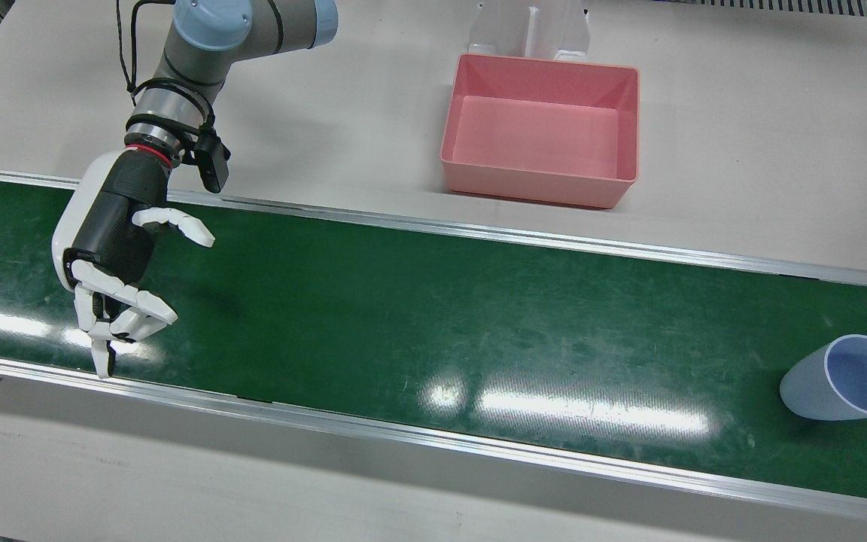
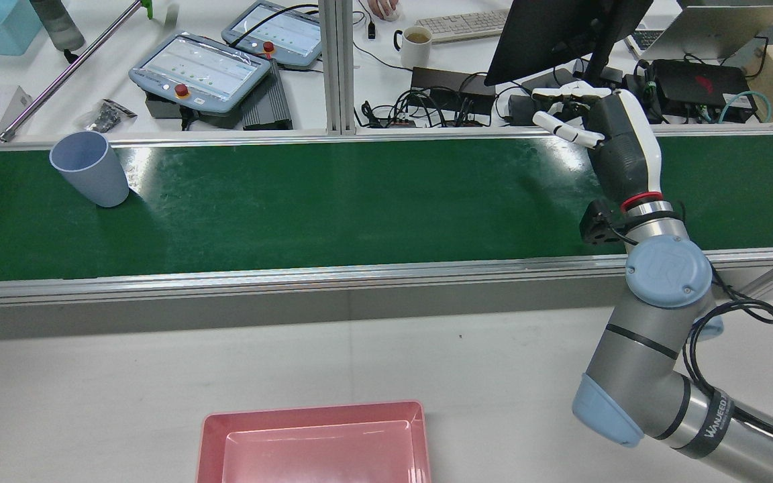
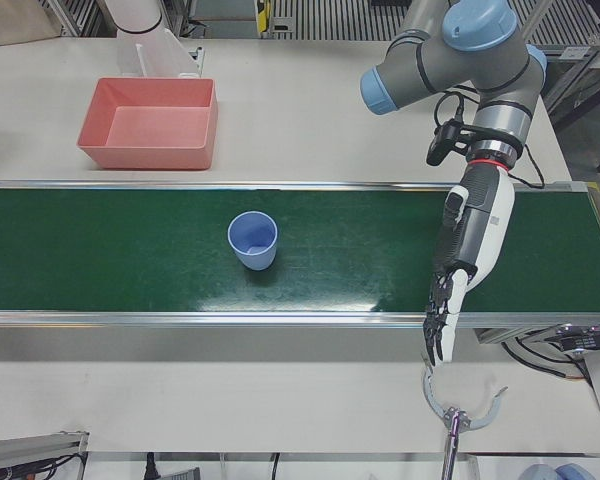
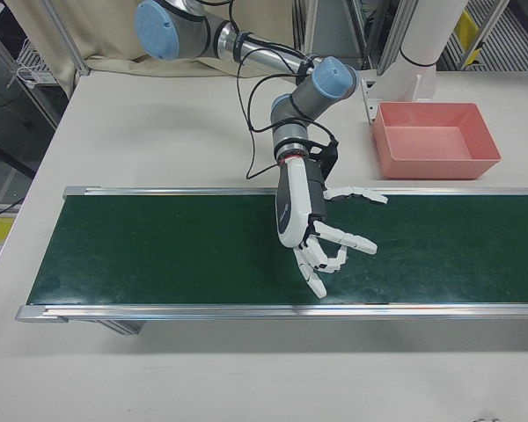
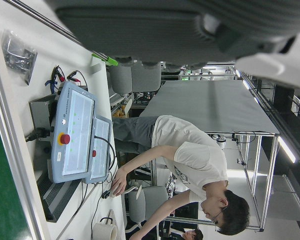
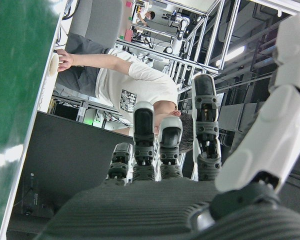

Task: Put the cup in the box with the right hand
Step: 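Raise the right hand over the belt beside the cup's path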

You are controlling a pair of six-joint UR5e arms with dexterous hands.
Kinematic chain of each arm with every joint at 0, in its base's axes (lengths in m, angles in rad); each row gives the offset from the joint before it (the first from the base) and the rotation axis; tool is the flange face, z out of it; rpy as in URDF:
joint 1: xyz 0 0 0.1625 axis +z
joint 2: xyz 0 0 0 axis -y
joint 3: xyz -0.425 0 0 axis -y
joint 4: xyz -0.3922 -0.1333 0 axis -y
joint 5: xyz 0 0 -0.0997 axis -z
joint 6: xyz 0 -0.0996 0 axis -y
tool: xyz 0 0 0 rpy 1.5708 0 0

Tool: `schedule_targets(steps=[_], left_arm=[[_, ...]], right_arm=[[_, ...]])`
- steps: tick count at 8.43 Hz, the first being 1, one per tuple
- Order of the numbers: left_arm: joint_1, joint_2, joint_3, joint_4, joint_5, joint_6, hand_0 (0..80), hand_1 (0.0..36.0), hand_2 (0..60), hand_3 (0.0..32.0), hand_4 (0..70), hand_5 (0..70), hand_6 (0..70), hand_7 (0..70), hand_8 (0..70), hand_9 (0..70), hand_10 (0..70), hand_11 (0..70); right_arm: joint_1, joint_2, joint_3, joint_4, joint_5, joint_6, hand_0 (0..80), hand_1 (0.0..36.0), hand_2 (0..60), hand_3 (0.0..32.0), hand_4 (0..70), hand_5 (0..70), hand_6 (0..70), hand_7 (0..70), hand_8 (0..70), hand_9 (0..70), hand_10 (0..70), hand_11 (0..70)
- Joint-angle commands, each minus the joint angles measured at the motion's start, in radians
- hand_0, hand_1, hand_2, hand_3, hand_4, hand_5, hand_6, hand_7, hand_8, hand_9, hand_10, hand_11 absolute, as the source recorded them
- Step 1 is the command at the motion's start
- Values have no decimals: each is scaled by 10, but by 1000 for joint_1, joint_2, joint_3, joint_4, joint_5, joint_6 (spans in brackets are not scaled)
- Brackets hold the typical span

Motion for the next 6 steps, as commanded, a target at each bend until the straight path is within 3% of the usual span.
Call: schedule_targets(steps=[1, 4, 5, 6], left_arm=[[2, 0, 0, -2, 0, 0, 0, 0, 0, 0, 0, 0, 0, 0, 0, 0, 0, 0], [0, 0, 2, -2, 0, 0, 0, 0, 0, 0, 0, 0, 0, 0, 0, 0, 0, 0], [0, 0, 2, -2, 0, 0, 0, 0, 0, 0, 0, 0, 0, 0, 0, 0, 0, 0], [0, 0, 2, -2, -2, 0, 0, 0, 0, 0, 0, 0, 0, 0, 0, 0, 0, 0]], right_arm=[[-39, 62, -52, -2, 74, -8, 285, 31, 160, 0, 448, 15, 297, 700, 317, 559, 86, 115], [-39, 73, -65, -33, 56, -18, 196, 10, 152, 0, 455, 7, 290, 700, 325, 571, 70, 89], [-39, 73, -65, -28, 51, -18, 238, 40, 214, 0, 372, 19, 293, 700, 336, 582, 73, 98], [-39, 69, -65, -28, 42, -16, 250, 49, 234, 0, 347, 22, 294, 700, 335, 581, 78, 106]])
